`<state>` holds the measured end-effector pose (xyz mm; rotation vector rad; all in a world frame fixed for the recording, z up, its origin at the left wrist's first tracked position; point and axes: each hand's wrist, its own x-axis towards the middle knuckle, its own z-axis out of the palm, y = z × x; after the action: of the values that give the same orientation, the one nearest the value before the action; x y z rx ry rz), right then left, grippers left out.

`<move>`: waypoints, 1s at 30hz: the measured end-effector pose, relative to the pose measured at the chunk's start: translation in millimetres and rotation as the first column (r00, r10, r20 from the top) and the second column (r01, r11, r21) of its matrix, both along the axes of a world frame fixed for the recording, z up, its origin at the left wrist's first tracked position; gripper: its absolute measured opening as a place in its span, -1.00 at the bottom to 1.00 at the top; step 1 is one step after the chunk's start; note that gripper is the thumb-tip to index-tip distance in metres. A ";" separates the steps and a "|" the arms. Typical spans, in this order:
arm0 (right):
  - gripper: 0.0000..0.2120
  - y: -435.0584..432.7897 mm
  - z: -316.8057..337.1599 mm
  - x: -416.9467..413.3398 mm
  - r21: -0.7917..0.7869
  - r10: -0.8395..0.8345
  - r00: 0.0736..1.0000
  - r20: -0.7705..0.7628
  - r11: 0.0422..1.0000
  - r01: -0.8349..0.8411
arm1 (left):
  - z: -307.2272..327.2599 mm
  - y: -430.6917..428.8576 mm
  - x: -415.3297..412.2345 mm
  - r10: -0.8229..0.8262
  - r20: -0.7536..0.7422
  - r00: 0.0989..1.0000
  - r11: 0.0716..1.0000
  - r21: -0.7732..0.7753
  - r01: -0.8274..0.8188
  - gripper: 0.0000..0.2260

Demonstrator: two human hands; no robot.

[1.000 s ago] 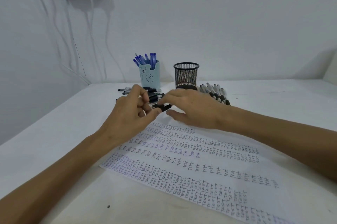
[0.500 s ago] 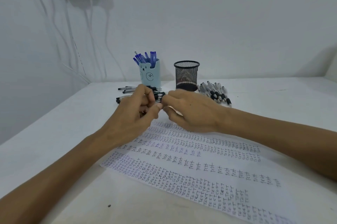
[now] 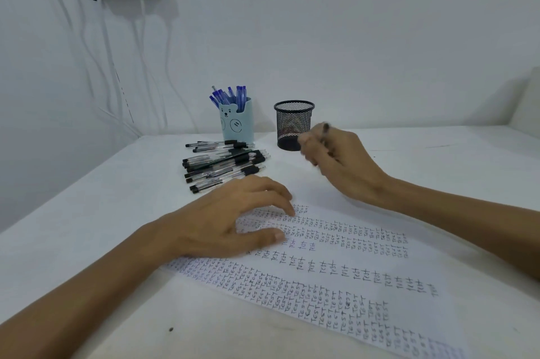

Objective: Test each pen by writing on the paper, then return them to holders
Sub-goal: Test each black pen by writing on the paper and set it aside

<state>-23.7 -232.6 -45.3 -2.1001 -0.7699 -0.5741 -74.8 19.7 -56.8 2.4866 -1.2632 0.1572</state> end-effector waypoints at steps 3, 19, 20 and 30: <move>-0.47 -3.2 -0.8 -6.2 0.116 -0.086 0.993 -0.084 0.989 0.095 | -1.3 -1.2 -0.7 -0.011 -0.017 1.000 1.000 0.029 0.012 -0.66; -0.86 -10.7 -4.7 -20.8 0.191 0.184 0.778 -0.600 0.978 -0.084 | 0.9 -1.8 0.4 -0.011 -0.030 0.999 0.999 0.034 0.012 -0.64; -0.85 -10.1 -5.9 -21.1 0.165 0.156 0.789 -0.594 0.984 -0.071 | 0.6 -2.0 0.8 -0.011 -0.032 0.999 0.999 0.032 0.012 -0.64; -0.84 -8.0 -9.2 -26.2 0.101 0.135 0.849 -0.511 0.990 -0.097 | 0.8 -1.2 0.2 -0.018 -0.029 0.999 0.999 0.030 0.019 -0.63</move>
<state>-49.9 -240.6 -54.5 -1.9892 -0.5450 0.0439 -74.6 18.4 -56.0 2.4928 -1.2862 0.0980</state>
